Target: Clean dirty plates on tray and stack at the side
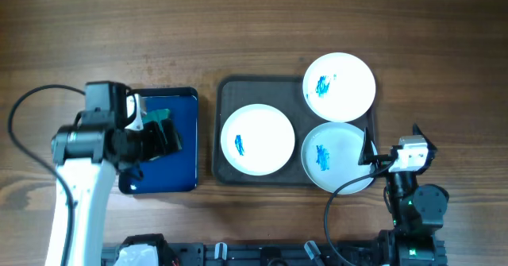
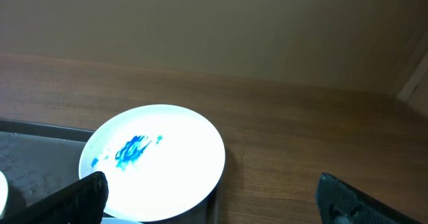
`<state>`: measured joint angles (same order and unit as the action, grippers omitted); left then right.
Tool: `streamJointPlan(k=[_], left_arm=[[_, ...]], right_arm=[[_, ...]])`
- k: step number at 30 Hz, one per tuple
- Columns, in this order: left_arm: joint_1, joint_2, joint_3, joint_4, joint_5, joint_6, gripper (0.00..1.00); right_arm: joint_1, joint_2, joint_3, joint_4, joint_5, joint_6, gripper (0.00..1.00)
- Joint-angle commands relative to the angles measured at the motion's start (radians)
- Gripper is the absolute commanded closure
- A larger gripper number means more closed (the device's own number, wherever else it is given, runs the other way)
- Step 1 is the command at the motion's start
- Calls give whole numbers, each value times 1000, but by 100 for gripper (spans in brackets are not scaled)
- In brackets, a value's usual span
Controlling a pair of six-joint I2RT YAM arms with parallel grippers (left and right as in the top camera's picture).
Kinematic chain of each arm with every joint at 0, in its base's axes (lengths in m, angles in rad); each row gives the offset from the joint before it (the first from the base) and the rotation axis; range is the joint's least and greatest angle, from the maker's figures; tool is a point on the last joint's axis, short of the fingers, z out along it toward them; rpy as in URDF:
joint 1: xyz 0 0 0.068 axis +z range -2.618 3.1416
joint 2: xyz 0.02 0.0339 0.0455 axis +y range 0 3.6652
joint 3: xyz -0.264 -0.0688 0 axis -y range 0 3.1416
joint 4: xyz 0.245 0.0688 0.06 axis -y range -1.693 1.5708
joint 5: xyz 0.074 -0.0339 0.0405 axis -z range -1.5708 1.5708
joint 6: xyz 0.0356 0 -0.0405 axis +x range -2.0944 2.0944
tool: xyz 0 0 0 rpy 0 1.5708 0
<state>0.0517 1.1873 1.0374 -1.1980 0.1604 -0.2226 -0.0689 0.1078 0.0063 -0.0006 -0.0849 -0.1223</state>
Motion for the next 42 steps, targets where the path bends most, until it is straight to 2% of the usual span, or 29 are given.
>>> streamJointPlan(k=[1, 20, 22, 24, 27, 29, 32, 37, 40, 42], left_arm=[[-5, 78, 16, 1, -15, 5, 0], [-5, 119, 16, 53, -15, 5, 0], [-5, 119, 16, 61, -15, 5, 0], [-5, 119, 16, 81, -15, 5, 0], [-5, 119, 16, 93, -15, 5, 0], [-5, 119, 16, 103, -16, 5, 0], [-5, 119, 16, 120, -15, 5, 0], [-5, 119, 16, 138, -15, 5, 0], [-5, 119, 16, 144, -16, 5, 0], [-5, 119, 16, 145, -16, 5, 0]], right_arm=[[-5, 2, -1, 4, 0, -9, 0], [-5, 2, -1, 4, 16, -8, 0], [-5, 2, -1, 21, -79, -9, 0], [-5, 2, 12, 8, -237, 46, 0], [-5, 31, 76, -90, -312, 241, 0], [-5, 121, 164, -129, -459, 264, 0], [-5, 283, 306, -195, -557, 261, 0], [16, 695, 650, -380, -691, 240, 0], [96, 1011, 938, -636, -735, 153, 0], [160, 1157, 1080, -785, -731, 60, 0]])
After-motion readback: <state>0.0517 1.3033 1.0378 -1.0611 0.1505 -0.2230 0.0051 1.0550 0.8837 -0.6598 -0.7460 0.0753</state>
